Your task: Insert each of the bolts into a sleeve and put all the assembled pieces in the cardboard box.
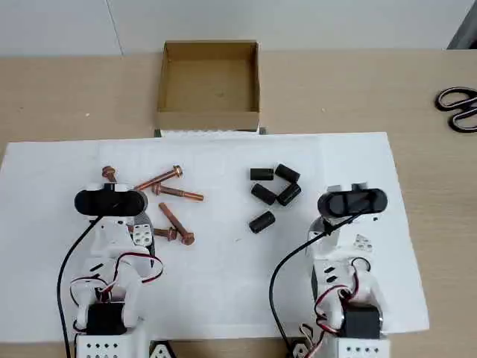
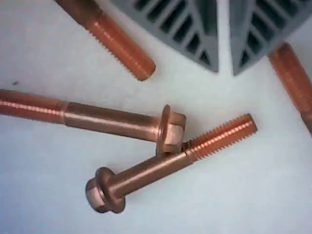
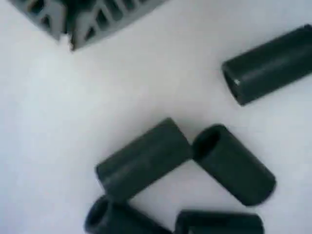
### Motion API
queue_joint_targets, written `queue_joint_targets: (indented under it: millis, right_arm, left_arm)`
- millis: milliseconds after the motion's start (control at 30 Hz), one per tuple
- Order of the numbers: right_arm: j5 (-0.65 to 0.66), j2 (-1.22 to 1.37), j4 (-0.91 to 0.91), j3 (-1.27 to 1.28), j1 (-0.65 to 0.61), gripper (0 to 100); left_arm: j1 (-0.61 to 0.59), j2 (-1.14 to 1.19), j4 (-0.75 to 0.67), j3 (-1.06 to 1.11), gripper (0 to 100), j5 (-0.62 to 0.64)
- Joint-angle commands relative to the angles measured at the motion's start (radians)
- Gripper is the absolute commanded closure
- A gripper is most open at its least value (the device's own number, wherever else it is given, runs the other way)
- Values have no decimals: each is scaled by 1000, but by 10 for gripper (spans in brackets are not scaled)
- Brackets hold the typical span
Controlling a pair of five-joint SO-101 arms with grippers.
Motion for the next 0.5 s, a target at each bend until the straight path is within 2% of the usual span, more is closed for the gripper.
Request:
queue_joint_targets:
  millis: [0,100,267,467]
  right_arm:
    - [-14,-2,77,-107,-4,995]
    - [-14,-2,147,-155,-1,995]
    - [37,-1,159,-235,35,995]
    - [35,117,173,-361,62,995]
  left_arm:
    - [54,-6,2,-16,994,-9]
    - [78,-6,5,-16,994,-6]
    - [75,0,5,-56,994,-6]
    - [80,2,110,-229,994,-8]
